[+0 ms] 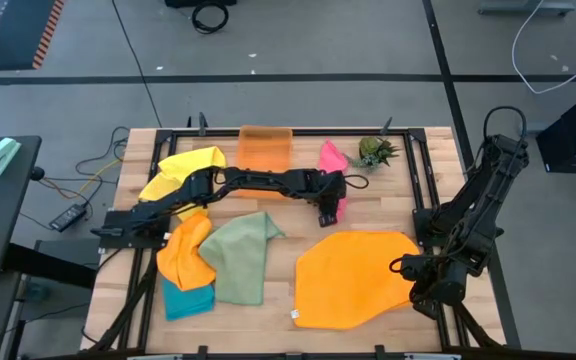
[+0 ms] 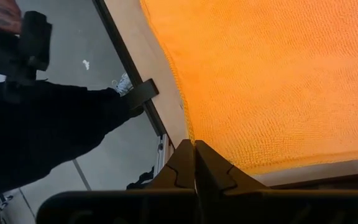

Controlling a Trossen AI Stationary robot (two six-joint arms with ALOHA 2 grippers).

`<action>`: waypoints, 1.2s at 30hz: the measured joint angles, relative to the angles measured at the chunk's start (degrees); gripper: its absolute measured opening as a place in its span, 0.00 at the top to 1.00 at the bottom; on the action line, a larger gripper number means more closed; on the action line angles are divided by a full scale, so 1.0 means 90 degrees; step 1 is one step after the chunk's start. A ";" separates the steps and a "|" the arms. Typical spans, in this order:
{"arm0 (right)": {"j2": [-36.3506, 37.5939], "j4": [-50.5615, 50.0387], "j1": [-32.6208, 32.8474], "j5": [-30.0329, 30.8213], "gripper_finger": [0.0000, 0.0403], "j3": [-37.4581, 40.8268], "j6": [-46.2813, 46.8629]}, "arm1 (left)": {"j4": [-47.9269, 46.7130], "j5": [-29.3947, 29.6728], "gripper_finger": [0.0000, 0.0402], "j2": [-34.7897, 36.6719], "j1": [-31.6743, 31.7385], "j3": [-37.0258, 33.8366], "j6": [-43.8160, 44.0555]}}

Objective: Fold microfiber towels
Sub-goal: Fold the right orange microfiber cloth

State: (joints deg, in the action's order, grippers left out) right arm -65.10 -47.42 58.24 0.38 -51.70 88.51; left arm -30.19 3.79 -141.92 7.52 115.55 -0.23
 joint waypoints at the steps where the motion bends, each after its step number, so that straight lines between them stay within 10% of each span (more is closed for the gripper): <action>1: 0.0000 0.0001 0.0000 0.0001 0.99 0.0000 0.0000 | -0.0159 -0.0002 0.81 0.0024 -0.0018 0.0002 0.0069; 4: 0.0000 0.0000 0.0000 0.0000 0.99 0.0000 0.0000 | -0.0660 -0.0002 0.95 0.0191 -0.0085 -0.0010 0.0297; 13: 0.0000 -0.0006 0.0000 0.0206 0.99 0.0000 -0.0004 | -0.1969 -0.0032 0.97 0.2017 -0.0679 -0.0006 0.0233; 27: 0.0000 -0.0013 -0.0048 0.0481 0.99 0.0000 -0.0217 | -0.6685 0.2625 0.97 0.4473 -0.1855 -0.0103 0.2597; 36: 0.0010 0.0010 -0.0334 0.0481 0.99 0.0000 -0.0598 | -0.5769 0.3349 0.97 0.6345 -0.2724 -0.3111 0.4894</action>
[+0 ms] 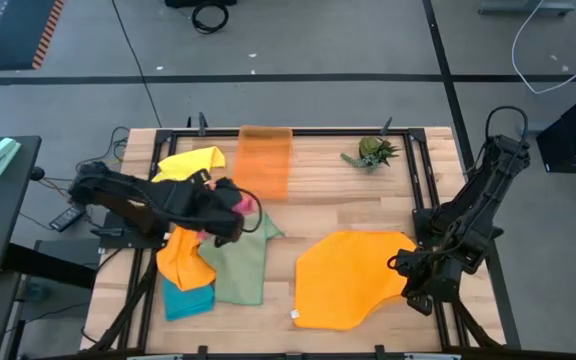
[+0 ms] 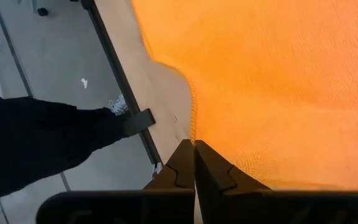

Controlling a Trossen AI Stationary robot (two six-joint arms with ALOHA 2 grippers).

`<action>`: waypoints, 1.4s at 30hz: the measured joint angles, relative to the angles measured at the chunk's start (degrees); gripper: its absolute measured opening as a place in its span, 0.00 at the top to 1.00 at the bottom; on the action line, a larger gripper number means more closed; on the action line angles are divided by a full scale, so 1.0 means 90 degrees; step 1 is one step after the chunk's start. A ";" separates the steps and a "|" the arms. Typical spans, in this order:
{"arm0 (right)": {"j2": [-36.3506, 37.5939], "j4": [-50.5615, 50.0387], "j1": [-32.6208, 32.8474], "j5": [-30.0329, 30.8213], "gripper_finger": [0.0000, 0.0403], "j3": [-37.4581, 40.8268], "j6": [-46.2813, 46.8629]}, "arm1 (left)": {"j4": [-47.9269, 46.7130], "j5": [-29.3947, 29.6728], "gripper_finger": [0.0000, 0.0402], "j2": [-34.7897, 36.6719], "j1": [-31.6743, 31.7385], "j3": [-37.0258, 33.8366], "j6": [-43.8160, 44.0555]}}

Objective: Fold microfiber towels
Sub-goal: Fold the right orange microfiber cloth

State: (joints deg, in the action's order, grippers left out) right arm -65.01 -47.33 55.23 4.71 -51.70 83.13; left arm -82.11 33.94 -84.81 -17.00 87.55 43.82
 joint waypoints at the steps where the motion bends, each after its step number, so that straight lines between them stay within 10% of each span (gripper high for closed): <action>1: 0.0002 0.0019 -0.0024 0.0002 0.99 0.0000 -0.0043 | 0.0254 0.0001 0.97 0.0212 -0.0002 -0.0438 0.0170; 15: 0.0002 0.0098 -0.0259 -0.0027 0.99 0.0000 -0.0113 | 0.3156 -0.1081 0.89 0.1067 0.0119 -0.4284 0.1922; 28: 0.0002 0.0162 -0.0264 -0.0027 0.99 0.0000 0.0150 | 0.2261 -0.1349 0.21 0.1109 0.0117 -0.2515 0.1052; 34: 0.0002 0.0243 -0.0261 -0.0027 0.99 0.0000 0.0214 | 0.3012 -0.1287 0.13 0.1112 -0.0327 -0.1928 0.0861; 42: 0.0002 0.0240 -0.0264 0.0227 0.99 0.0000 0.0217 | 0.6935 -0.0336 0.17 0.0677 -0.1480 -0.2739 -0.0330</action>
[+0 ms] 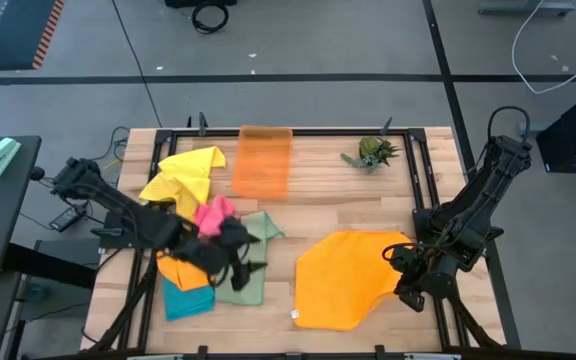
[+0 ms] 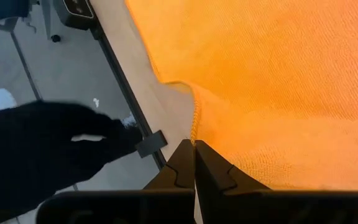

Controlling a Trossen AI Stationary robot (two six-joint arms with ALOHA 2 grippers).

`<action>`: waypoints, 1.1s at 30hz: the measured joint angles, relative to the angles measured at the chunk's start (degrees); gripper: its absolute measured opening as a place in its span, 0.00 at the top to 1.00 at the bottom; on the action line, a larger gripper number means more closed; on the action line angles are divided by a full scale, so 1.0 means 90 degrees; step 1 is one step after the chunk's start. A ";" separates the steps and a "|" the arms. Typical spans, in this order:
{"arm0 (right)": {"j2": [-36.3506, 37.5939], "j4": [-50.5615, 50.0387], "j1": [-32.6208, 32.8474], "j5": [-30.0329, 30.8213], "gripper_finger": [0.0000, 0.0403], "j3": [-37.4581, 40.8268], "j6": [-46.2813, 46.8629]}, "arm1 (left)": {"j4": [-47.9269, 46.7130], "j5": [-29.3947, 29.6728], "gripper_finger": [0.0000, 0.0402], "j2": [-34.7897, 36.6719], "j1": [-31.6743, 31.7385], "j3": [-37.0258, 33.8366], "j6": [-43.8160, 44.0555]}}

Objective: Fold microfiber towels
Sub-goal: Fold the right orange microfiber cloth

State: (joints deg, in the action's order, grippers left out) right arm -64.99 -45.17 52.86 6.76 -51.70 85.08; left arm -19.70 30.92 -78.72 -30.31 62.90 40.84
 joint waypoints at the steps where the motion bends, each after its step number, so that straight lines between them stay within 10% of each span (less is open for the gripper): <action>1: 0.0000 -0.0002 0.0000 0.0012 0.99 0.0000 -0.0012 | 0.0342 0.0085 0.18 -0.0114 -0.0066 -0.0074 -0.0130; 9: 0.0000 -0.0007 -0.0085 0.0179 0.99 0.0000 0.0183 | 0.0958 0.0048 0.22 -0.1241 -0.0109 -0.0200 -0.0677; 16: 0.0000 -0.0075 -0.0253 0.0293 0.99 0.0000 0.0490 | 0.1953 -0.1662 0.26 -0.2287 -0.0118 -0.0197 -0.2929; 33: 0.0002 -0.0167 -0.0369 0.0296 0.99 0.0000 0.1076 | 0.4476 -0.3387 0.39 -0.4074 -0.0067 -0.0162 -0.5751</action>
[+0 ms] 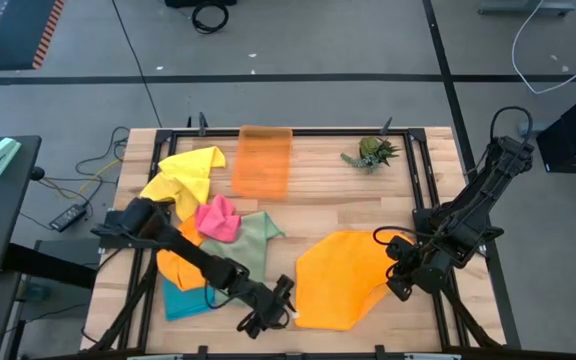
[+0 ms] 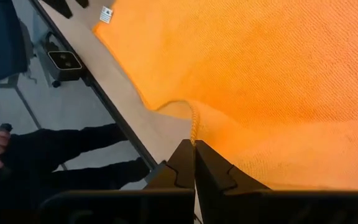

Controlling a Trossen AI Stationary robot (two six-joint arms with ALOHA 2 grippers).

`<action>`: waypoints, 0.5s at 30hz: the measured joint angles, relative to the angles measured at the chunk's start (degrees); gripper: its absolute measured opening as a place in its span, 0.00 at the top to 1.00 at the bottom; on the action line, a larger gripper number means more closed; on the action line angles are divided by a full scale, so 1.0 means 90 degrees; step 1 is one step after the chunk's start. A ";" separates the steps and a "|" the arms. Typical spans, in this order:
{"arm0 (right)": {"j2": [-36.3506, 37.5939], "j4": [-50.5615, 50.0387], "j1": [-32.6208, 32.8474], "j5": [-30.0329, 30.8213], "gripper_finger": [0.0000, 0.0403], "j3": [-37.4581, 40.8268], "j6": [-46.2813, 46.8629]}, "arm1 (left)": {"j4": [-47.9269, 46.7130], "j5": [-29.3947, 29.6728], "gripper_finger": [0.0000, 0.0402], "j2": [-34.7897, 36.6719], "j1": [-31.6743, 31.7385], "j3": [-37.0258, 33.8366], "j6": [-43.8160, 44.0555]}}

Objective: Fold microfiber towels
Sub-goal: Fold the right orange microfiber cloth

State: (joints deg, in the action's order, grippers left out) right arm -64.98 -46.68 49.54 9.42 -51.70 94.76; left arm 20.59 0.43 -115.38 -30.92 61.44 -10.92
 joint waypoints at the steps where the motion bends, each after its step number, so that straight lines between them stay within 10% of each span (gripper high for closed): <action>1: 0.0001 -0.0002 0.0000 -0.0002 0.99 0.0000 0.0000 | 0.0001 -0.0111 0.40 -0.0120 0.0012 0.0079 -0.0014; 15: 0.0001 -0.0017 0.0024 -0.0215 0.99 0.0000 -0.0127 | -0.0964 -0.0074 0.58 -0.0977 0.0135 0.1271 0.0127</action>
State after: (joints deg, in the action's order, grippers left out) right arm -64.97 -46.83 49.76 7.49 -51.70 93.62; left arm 11.92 -0.24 -124.18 -29.70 72.88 -9.78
